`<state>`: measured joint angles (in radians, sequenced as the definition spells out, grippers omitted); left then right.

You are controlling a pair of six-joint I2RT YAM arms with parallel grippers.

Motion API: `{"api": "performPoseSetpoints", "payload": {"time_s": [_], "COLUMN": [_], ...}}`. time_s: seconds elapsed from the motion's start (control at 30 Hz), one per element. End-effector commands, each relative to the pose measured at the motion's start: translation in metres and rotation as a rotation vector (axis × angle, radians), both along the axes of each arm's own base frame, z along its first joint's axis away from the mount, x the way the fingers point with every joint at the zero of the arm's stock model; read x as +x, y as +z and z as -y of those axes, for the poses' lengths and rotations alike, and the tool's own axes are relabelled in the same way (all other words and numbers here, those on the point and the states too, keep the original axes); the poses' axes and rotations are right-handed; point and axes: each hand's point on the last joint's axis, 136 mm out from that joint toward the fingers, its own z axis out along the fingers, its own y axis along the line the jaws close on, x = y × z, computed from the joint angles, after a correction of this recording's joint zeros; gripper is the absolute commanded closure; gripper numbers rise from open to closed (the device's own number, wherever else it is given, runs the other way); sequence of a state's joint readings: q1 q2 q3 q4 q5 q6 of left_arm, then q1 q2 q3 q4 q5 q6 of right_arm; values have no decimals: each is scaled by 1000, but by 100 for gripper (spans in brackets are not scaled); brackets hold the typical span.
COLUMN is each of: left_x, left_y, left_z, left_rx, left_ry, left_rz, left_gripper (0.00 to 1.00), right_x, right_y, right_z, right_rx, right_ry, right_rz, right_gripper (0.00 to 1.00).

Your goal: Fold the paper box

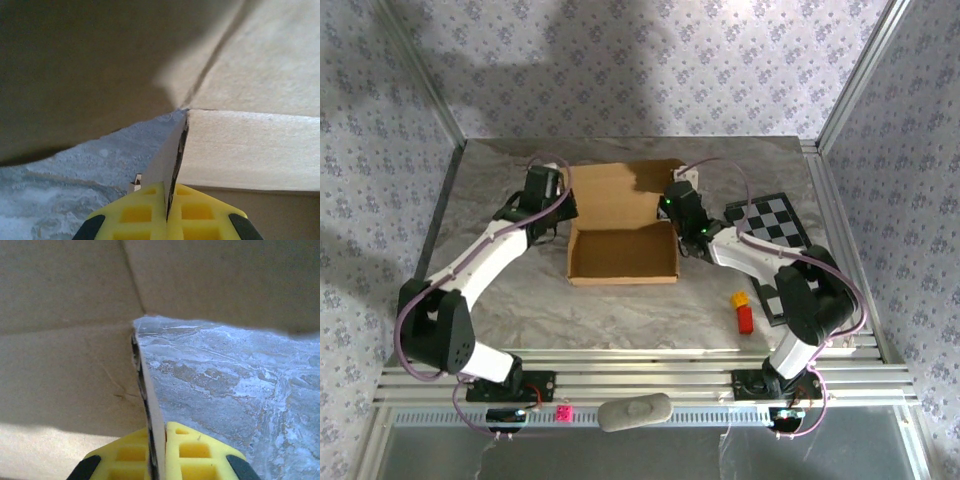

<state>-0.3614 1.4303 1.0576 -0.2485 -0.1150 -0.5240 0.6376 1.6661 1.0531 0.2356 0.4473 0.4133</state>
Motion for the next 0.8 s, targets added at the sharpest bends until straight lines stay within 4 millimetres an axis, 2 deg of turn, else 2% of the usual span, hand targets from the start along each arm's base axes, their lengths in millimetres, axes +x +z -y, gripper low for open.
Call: {"api": "performPoseSetpoints", "payload": {"time_s": [0.0, 0.1, 0.23, 0.53, 0.77], "left_x": [5, -1, -8, -35, -58], "left_y": [22, 20, 14, -9, -21], "left_z": [6, 5, 5, 9, -2], "left_rx": [-97, -62, -48, -87, -75], "left_ry": [47, 35, 20, 27, 50], "left_rz": [116, 129, 165, 262, 297], "left_gripper": [100, 100, 100, 100, 100], "right_x": [6, 1, -12, -34, -53], "right_y": [0, -7, -23, -35, -44], "right_z": [-3, -7, -1, 0, 5], "right_rx": [123, 129, 164, 224, 230], "right_ry": [-71, -70, -82, -31, -21], "right_rz": [29, 7, -38, -75, -105], "right_gripper": [97, 96, 94, 88, 85]}}
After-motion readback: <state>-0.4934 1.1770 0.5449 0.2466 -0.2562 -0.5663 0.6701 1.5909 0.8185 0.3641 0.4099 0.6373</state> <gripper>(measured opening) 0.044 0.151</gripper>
